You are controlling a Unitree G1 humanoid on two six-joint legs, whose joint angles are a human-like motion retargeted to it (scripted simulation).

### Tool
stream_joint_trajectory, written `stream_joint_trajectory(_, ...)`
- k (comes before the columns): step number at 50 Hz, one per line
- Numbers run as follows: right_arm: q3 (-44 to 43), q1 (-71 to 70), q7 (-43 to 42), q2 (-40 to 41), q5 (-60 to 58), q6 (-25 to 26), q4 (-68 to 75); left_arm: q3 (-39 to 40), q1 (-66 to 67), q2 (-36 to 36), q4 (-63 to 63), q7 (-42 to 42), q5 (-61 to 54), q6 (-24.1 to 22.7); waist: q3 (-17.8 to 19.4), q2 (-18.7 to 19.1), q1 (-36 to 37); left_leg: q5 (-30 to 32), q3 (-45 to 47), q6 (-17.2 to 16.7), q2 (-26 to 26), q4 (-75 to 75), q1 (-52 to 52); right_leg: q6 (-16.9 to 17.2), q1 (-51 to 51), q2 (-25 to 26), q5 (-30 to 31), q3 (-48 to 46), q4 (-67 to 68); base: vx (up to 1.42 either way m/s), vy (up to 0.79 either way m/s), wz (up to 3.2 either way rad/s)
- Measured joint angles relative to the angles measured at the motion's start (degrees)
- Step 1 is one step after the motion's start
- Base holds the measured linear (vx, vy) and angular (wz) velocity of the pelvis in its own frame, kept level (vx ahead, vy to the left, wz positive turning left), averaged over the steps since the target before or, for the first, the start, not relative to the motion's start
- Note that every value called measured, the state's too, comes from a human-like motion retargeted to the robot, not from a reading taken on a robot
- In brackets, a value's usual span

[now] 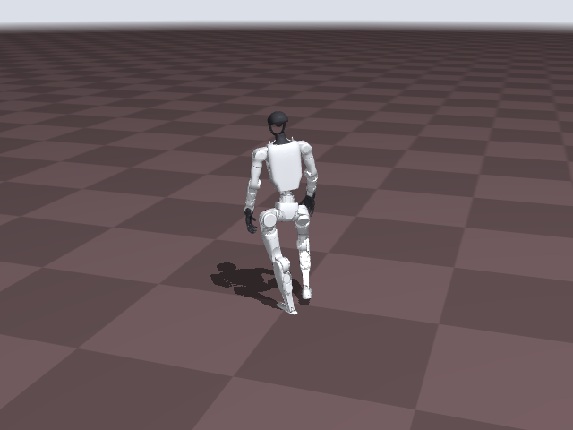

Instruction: Walk

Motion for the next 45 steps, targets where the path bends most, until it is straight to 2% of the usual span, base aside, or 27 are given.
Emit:
stream_joint_trajectory(3,0.2,0.1,0.3,0.9,0.2,-0.3,2.0,-0.3,-0.7,-0.1,1.1,-0.1,0.3,-0.5,-0.6,-0.5,-1.8,0.0,-0.7,-0.1,-1.0,-0.1,-0.6,0.4,-3.4,-0.3,-0.4,0.6,-1.6,0.1,0.0,0.3)
stream_joint_trajectory(5,0.2,0.3,0.8,1.3,0.5,-0.3,3.2,-0.4,-1.2,-0.1,1.3,-0.2,0.5,-0.6,-1.1,0.4,-2.5,-0.5,-1.0,-0.2,-0.4,0.1,-1.1,0.8,-4.8,0.9,-0.1,-0.2,-5.1,0.13,0.0,0.1)
stream_joint_trajectory(13,-0.1,3.2,2.5,1.5,1.2,0.4,5.5,-1.8,-1.0,-1.2,-0.5,-1.5,1.8,-1.6,-2.5,4.5,-2.6,-2.3,-0.4,-0.6,3.0,0.6,-1.1,3.4,-5.0,7.0,4.0,-3.5,-28.0,0.16,-0.03,-0.11)
stream_joint_trajectory(19,-0.1,5.5,3.5,1.6,1.4,0.7,5.4,-3.1,-0.3,-1.5,-1.9,-2.8,2.7,-2.3,-4.0,4.7,-1.8,-3.1,0.1,-0.3,3.0,0.2,-0.2,4.9,-5.0,8.3,5.9,-3.5,-38.1,0.21,-0.06,-0.17)
stream_joint_trajectory(27,-0.4,6.5,4.1,1.0,1.4,0.3,3.3,-2.9,1.0,-1.4,-2.8,-4.2,2.8,-2.9,-6.6,5.8,0.1,-3.5,-0.1,-0.3,5.0,0.7,3.2,3.7,-0.8,10.2,8.6,-4.7,-41.2,0.31,-0.11,-0.15)
stream_joint_trajectory(32,0.0,6.3,3.4,0.5,1.3,-0.3,1.7,-1.5,2.4,-1.0,-2.6,-4.4,1.1,-2.9,-7.7,5.9,1.3,-2.6,0.2,-1.8,7.9,8.0,3.8,1.6,3.3,12.2,6.7,-4.8,-40.6,0.4,-0.17,-0.13)
stream_joint_trajectory(35,0.4,6.0,2.5,0.3,1.3,-0.7,0.7,-0.4,3.4,-0.5,-2.4,-4.0,-0.7,-2.9,-7.9,6.1,2.2,-1.5,-0.1,-3.7,11.0,18.8,1.7,0.1,6.8,14.4,4.8,-4.7,-41.3,0.42,-0.21,-0.2)
stream_joint_trajectory(38,0.9,5.5,1.2,0.2,1.3,-1.1,-0.2,0.6,4.2,0.1,-2.4,-3.1,-2.5,-2.9,-7.6,7.3,3.4,-1.1,0.1,-5.5,16.8,37.0,-3.6,-1.7,10.7,17.9,3.6,-5.1,-42.8,0.38,-0.2,-0.23)
stream_joint_trajectory(42,1.2,4.4,-0.7,0.0,1.2,-1.2,-1.0,1.9,4.5,0.9,-3.0,-1.6,-3.8,-2.8,-7.4,11.0,5.7,0.8,0.5,-4.8,29.5,64.4,-13.5,-4.6,15.2,25.2,2.9,-7.0,-46.7,0.33,-0.18,-0.31)
stream_joint_trajectory(45,1.3,3.2,-2.2,-0.2,0.9,-1.0,-0.9,2.6,4.2,0.9,-3.9,-0.6,-4.1,-2.5,-7.3,13.8,8.5,-0.6,-1.6,-2.9,36.7,77.9,-21.0,-6.4,18.6,30.8,3.1,-7.3,-50.5,0.31,-0.12,-0.5)
